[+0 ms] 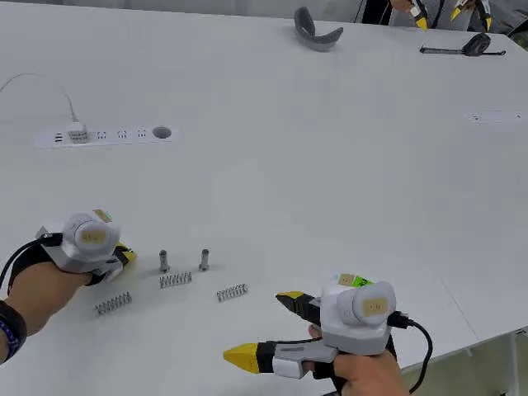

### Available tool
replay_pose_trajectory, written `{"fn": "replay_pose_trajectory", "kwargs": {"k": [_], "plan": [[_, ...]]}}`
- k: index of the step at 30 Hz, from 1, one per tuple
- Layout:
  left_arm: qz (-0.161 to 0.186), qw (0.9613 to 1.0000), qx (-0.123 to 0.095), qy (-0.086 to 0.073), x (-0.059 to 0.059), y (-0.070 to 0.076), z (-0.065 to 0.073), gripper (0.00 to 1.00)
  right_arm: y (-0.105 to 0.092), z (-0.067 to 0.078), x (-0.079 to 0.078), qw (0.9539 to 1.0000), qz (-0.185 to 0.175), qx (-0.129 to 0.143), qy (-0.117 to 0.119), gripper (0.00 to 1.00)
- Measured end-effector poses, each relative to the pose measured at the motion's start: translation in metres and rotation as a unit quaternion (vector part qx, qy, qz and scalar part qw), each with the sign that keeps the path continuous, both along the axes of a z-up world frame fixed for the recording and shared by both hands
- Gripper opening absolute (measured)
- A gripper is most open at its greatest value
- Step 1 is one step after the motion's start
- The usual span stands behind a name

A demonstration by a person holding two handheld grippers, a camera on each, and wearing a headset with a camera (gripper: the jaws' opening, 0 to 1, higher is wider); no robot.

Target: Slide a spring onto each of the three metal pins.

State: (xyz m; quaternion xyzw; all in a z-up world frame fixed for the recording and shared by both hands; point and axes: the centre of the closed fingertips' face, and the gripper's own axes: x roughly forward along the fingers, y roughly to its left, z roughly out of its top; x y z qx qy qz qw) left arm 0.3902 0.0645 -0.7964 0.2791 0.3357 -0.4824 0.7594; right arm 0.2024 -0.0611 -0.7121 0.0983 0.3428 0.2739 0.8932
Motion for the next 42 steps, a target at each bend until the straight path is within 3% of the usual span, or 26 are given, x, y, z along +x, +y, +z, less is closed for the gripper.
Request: {"fn": "replay_pose_trajectory", "kwargs": {"k": [2,5,17,42], "plan": [[-0.003,1.0000,0.004,-0.001,-0.002,0.001,0.000,0.08,0.000,0.000,0.000,1.0000,-0.002,0.001,-0.001,0.84],[0.021,0.9994,-0.016,0.023,-0.004,0.003,-0.001,0.08,0.000,0.000,-0.001,1.0000,-0.005,0.003,-0.001,0.84],[0.050,0.9976,-0.044,0.016,-0.001,0.012,0.017,0.07,-0.005,0.000,-0.002,0.9999,-0.012,0.006,-0.002,0.84],[0.088,0.9939,-0.066,0.006,-0.012,0.034,0.039,0.07,-0.002,0.003,-0.002,0.9999,-0.009,0.005,-0.007,0.84]]}}
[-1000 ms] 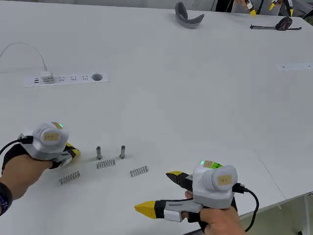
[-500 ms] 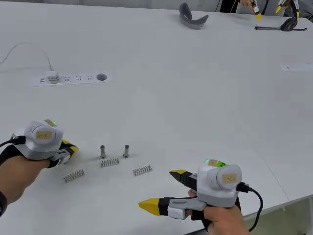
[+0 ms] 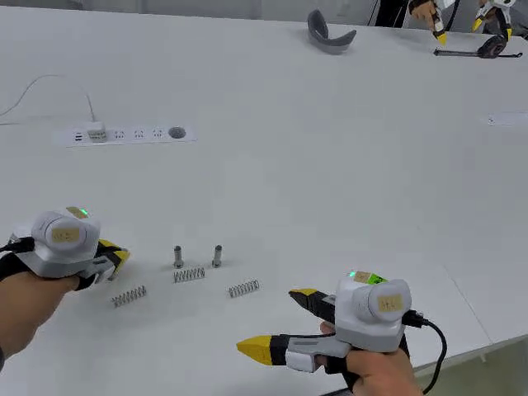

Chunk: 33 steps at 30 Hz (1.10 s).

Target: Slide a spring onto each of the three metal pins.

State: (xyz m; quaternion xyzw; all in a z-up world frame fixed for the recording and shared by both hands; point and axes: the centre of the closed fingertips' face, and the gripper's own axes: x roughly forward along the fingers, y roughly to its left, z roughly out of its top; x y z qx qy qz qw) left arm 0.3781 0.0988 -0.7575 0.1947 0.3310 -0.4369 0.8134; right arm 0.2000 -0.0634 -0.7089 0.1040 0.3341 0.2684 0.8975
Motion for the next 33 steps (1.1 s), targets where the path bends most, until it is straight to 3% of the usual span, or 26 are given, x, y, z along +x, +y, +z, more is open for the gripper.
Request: {"fn": "replay_pose_trajectory", "kwargs": {"k": [27,33], "plan": [[0.030,0.9995,-0.009,-0.002,-0.010,0.026,0.008,0.08,0.007,-0.001,-0.001,1.0000,0.008,0.002,0.002,0.84],[0.025,0.9997,-0.002,-0.007,-0.012,0.029,0.008,0.08,0.010,-0.002,-0.002,0.9999,0.010,0.002,0.003,0.84]]}}
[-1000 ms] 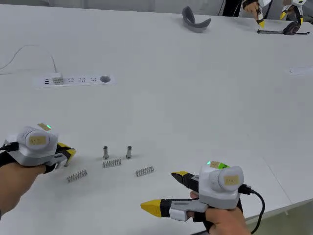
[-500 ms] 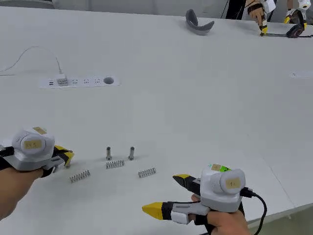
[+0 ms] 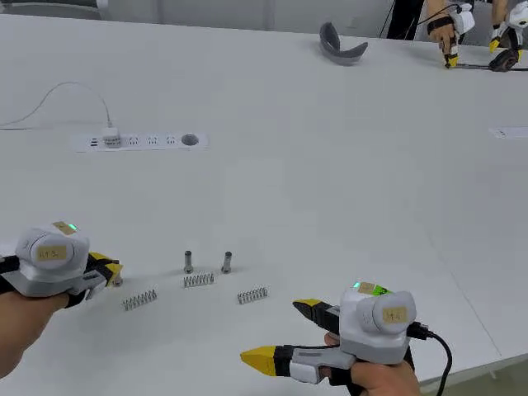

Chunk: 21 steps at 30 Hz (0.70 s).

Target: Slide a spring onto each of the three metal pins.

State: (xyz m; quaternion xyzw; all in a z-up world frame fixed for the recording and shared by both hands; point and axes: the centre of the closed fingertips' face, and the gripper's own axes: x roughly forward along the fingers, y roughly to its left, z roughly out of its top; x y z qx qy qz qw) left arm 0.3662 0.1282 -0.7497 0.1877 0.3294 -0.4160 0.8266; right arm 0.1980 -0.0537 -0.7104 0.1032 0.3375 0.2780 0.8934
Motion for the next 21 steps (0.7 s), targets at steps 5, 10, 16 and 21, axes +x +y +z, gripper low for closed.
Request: {"fn": "replay_pose_trajectory", "kwargs": {"k": [5,10,16,21], "plan": [[0.006,1.0000,-0.003,0.001,-0.0003,0.0051,-0.0010,0.08,0.0004,-0.0003,-0.0004,1.0000,0.001,0.000,0.000,0.84],[0.009,0.9999,-0.007,0.002,-0.0015,0.0070,0.0000,0.08,0.0012,-0.0011,-0.0010,1.0000,0.002,-0.001,0.001,0.84],[0.007,1.0000,-0.004,-0.001,-0.0017,0.0060,0.0002,0.08,0.0017,-0.0013,-0.0016,1.0000,0.002,0.000,0.001,0.84],[0.006,1.0000,-0.005,0.004,-0.0032,0.0057,-0.0013,0.08,0.0010,-0.0016,-0.0021,1.0000,0.001,0.000,0.002,0.84]]}}
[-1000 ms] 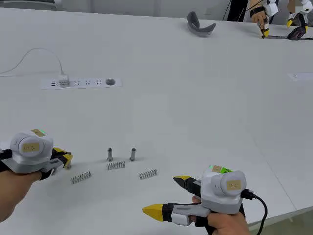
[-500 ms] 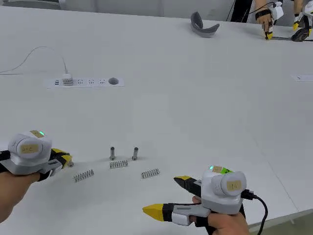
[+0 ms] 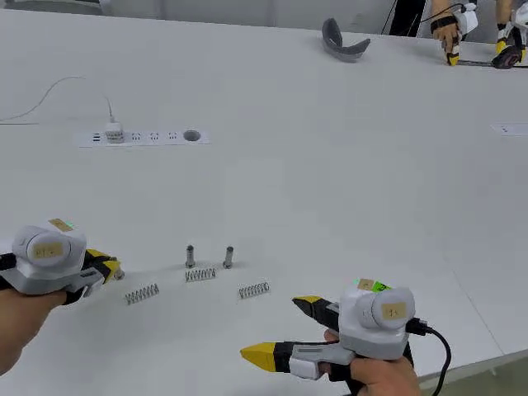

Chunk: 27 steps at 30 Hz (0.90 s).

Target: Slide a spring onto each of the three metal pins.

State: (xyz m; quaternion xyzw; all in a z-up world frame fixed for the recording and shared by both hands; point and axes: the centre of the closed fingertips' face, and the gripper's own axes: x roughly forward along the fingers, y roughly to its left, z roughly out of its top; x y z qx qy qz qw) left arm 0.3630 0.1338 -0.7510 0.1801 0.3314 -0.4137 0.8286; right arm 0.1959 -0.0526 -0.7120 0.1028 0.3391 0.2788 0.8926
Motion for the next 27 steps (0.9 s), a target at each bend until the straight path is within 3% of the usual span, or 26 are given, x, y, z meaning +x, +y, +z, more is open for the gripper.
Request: {"fn": "replay_pose_trajectory", "kwargs": {"k": [2,15,27], "plan": [[-0.005,1.0000,0.008,0.000,-0.0015,0.0013,-0.0026,0.08,-0.0001,-0.0001,-0.0004,1.0000,-0.001,0.000,0.000,0.84],[0.014,0.9998,-0.011,0.013,-0.0002,-0.0001,-0.0061,0.12,-0.0004,-0.0007,-0.0016,1.0000,-0.001,0.002,0.002,0.84],[0.013,0.9998,-0.012,0.009,0.0040,-0.0056,-0.0069,0.08,-0.0020,-0.0019,-0.0033,1.0000,-0.002,0.000,0.003,0.84]]}}
